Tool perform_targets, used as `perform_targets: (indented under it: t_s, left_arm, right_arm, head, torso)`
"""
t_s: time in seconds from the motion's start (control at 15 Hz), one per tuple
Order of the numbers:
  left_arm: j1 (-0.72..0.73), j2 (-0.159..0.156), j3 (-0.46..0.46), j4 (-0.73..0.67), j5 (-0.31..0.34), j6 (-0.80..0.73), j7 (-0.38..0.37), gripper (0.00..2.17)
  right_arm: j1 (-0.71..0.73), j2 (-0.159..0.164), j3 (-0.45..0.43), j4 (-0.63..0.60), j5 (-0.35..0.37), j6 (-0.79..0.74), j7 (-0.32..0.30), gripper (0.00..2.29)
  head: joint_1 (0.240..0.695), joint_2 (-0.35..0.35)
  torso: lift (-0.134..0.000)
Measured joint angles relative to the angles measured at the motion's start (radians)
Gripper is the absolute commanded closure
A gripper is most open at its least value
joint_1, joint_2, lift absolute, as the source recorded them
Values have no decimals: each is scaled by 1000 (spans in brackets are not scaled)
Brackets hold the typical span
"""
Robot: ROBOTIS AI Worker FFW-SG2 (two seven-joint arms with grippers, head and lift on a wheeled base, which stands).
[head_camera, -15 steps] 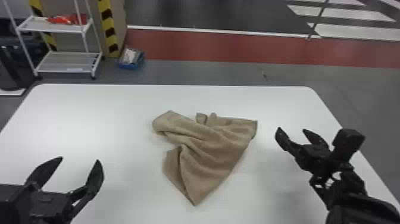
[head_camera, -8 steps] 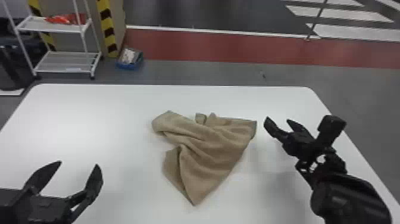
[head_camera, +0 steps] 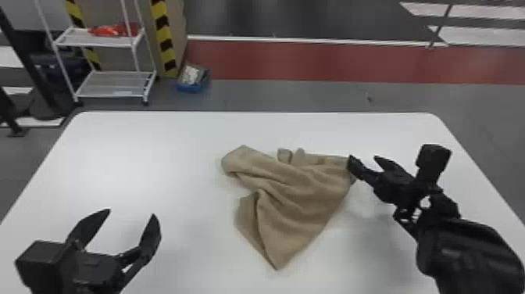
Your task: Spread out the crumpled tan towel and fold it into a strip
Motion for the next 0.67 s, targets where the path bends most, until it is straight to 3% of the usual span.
perform_targets:
  t_s: [0.33, 0.67]
  left_arm:
    - [-2, 0, 0, 7, 0, -3, 0, 191]
    - [-4, 0, 7, 11, 0, -3, -1, 191]
  right_arm:
    - [-36, -6, 9, 54, 19, 21, 9, 488]
    - [-48, -6, 24, 67, 20, 34, 16, 505]
  head:
    - [695, -48]
    - [695, -31]
  torso:
    - [-124]
    - [-124]
